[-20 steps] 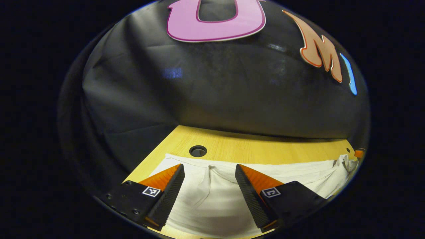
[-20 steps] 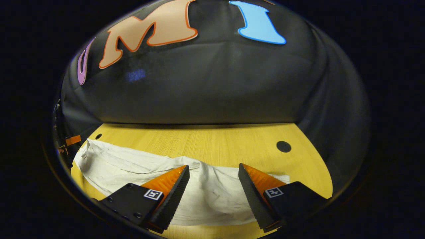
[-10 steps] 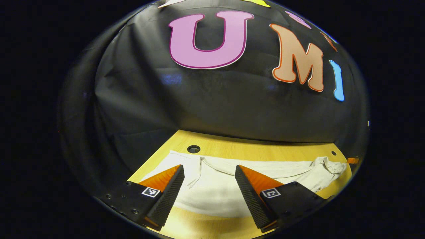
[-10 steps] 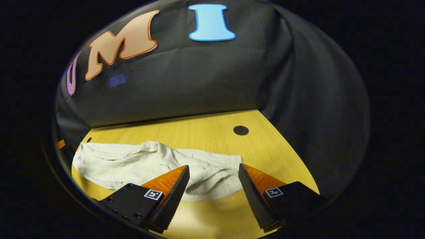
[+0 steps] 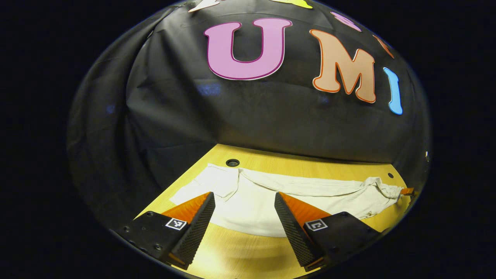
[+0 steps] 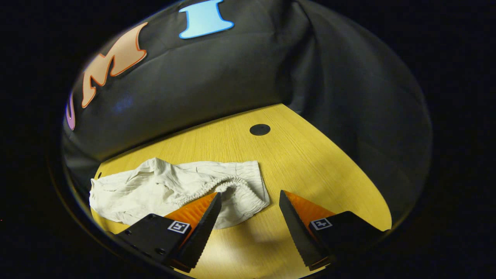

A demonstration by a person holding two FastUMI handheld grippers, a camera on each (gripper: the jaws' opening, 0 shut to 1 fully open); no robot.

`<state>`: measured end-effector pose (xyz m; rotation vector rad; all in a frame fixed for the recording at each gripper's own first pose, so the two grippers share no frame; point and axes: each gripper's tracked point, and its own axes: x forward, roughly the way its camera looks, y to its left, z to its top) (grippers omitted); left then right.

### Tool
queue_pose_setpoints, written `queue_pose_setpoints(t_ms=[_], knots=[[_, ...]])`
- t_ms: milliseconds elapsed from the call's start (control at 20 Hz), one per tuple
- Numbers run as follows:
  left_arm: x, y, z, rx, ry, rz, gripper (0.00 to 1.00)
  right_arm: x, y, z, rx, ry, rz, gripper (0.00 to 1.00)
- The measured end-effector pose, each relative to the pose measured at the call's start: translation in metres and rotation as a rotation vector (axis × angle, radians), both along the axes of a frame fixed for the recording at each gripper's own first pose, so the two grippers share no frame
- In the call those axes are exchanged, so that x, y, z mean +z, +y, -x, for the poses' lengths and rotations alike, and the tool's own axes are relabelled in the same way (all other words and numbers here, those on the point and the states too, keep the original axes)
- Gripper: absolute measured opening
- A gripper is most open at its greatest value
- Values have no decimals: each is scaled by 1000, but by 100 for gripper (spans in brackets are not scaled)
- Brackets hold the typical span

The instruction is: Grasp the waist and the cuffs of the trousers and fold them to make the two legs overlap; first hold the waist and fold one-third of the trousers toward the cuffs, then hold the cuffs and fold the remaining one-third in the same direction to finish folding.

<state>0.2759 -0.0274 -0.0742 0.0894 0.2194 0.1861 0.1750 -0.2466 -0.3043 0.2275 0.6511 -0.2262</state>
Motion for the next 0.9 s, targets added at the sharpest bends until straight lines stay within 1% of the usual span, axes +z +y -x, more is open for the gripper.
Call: queue_pose_setpoints(t_ms=[50, 100, 150, 200, 250, 300, 350, 400, 450, 500, 600, 650, 700, 800, 900], knots=[[1, -2, 2, 0, -1, -3, 95, -2, -3, -1, -7, -2, -21, 97], [1, -5, 2, -1, -1, -6, 95, -7, -4, -1, -13, 0, -45, 93], [0, -7, 3, -1, -1, -9, 95, -10, -2, -5, -11, -1, -84, 93], [0, -9, 5, -3, -1, -10, 94, -14, 0, -5, -16, 6, -127, 87], [0, -12, 6, -6, -2, -10, 95, -15, 2, -5, -14, 5, -164, 93], [-1, -16, 6, -11, -5, -11, 94, -20, 4, -11, -15, -11, -188, 84], [-2, -19, 7, -13, -3, -13, 95, -21, 7, -13, -18, -11, -210, 79], [-5, -21, 7, -16, 2, -14, 95, -22, 8, -13, -16, -12, -221, 61], [-6, -24, 8, -17, 5, -15, 95, -23, 7, -16, -21, -14, -226, 66], [-7, -26, 8, -21, 8, -12, 95, -26, 9, -16, -22, -14, -235, 48], [-9, -32, 8, -31, 9, -6, 95, -29, 14, -13, -17, 2, -244, 34], [-9, -34, 6, -35, 8, -4, 95, -26, 13, -14, -17, -7, -229, 33], [-9, -36, 7, -38, 5, -3, 95, -23, 12, -15, -10, -17, -212, 25], [-9, -38, 6, -45, 3, 6, 95, -15, 15, -14, -9, -29, -194, 16], [-10, -39, 6, -51, 4, 15, 95, -3, 16, -13, -2, -49, -180, 16]])
